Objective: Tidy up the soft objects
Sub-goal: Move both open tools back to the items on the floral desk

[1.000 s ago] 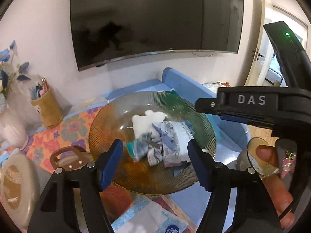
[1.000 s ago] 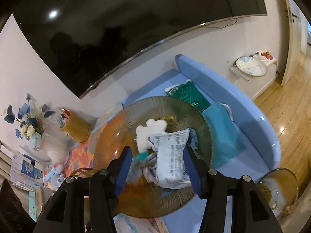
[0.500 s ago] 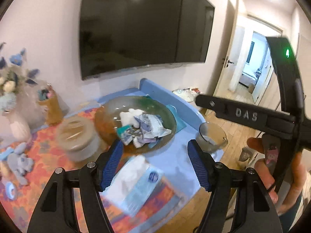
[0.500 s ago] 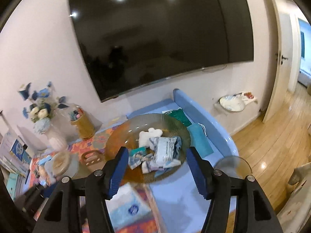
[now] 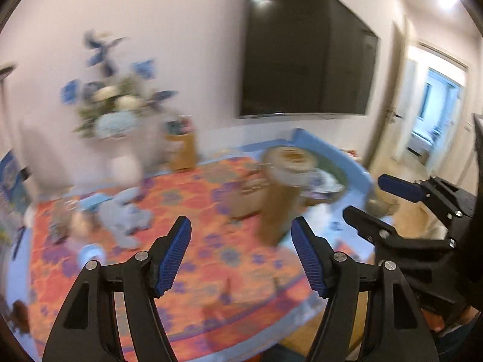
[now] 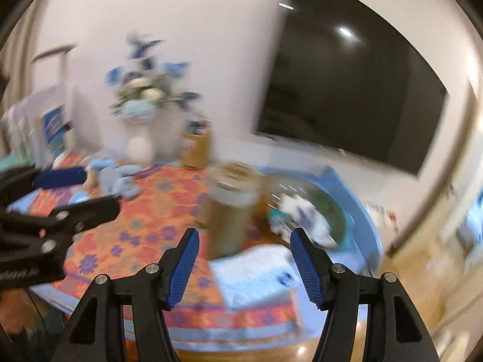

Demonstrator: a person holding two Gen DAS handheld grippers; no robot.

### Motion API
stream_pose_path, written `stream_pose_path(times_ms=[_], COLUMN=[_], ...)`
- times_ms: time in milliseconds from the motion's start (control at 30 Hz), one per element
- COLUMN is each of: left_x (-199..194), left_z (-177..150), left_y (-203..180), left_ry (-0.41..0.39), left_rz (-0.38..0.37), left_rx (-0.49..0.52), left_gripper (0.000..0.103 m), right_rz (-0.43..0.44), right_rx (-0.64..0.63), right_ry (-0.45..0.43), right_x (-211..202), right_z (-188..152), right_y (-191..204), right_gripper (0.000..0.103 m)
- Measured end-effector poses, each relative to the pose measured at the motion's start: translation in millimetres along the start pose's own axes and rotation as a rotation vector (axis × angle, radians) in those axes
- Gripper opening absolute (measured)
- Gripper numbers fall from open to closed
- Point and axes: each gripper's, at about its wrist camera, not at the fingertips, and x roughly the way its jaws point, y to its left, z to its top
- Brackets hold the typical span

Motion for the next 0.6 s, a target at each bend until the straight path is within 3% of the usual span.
stream_pose_path(times_ms=[200,367,433,600], left_x=[-20,-20,-13,27], left_z=[-3,-13,-21,-44], left_y=[113,200,222,249], left_ry=[-0.018,0.006,0.029,0.107], left_rz=[0.188,0.275,0.289,0.227], left_rx=[-0.114,-0.242,-0.277,-0.318], left_gripper=[0.069,0.078,0.079,0.079], right_rz=[0.174,0.307,0.355,0.467], right_rx=[-0.119,-0.144,-0.141,-0.123], right_ry=[0.001,0.075,0.107,0.197], right_x=[31,87,109,167], right_z=[33,58,64,73], right_y=[87,144,160,193], right_gripper=[0.069,0.069,0.069,0.069])
